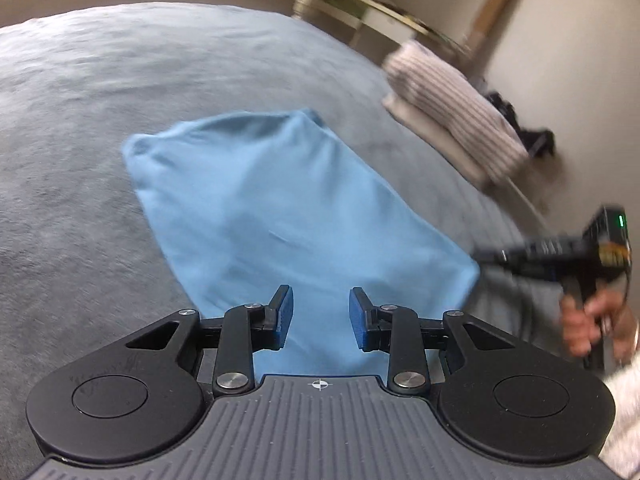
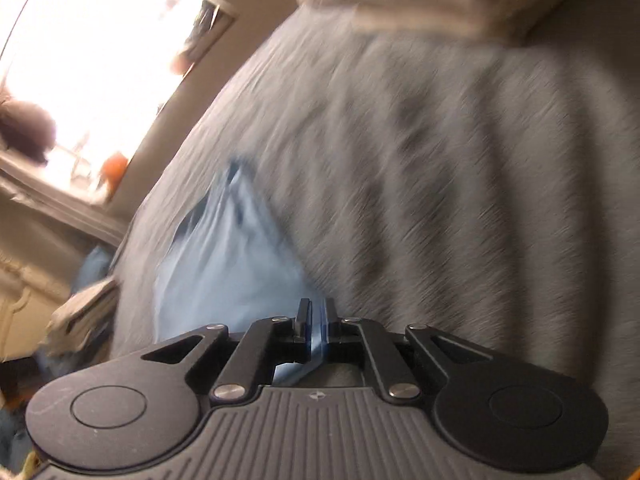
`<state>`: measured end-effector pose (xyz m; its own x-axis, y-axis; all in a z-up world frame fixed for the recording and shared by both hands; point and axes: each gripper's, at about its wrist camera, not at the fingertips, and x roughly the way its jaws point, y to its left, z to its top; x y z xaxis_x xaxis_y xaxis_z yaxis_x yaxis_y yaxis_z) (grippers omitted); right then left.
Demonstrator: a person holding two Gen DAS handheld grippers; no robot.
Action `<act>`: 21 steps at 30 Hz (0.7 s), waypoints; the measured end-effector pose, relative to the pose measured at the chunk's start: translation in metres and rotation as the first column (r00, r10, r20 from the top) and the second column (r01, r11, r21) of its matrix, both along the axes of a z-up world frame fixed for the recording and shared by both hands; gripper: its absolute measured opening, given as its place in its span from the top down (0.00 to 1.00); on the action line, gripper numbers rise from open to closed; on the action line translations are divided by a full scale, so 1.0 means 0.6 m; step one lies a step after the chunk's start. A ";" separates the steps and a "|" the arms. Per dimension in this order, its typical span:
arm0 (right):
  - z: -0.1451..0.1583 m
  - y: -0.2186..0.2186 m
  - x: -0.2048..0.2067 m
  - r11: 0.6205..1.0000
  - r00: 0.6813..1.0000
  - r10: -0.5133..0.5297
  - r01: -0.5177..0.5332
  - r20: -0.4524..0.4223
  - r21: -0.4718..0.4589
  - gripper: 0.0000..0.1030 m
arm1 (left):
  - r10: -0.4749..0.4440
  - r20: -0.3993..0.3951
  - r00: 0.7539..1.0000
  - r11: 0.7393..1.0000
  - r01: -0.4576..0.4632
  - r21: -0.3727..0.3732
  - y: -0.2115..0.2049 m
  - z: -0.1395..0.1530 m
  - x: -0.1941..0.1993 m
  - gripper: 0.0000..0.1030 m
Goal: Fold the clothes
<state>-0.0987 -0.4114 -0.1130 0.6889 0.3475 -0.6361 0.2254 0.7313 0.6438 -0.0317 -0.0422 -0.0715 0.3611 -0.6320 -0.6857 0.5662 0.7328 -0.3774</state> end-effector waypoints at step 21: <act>0.011 0.067 0.002 0.950 0.947 0.313 -0.313 -0.072 0.006 0.94 | -0.151 -0.048 0.987 0.973 0.158 0.170 -0.054 -0.039 -0.077 0.70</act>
<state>-0.0974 -0.3709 -0.1062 0.4990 0.5349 -0.6819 0.0296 0.7758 0.6302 -0.0780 -0.0743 -0.0946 0.2426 -0.5491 -0.7998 0.6665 0.6934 -0.2739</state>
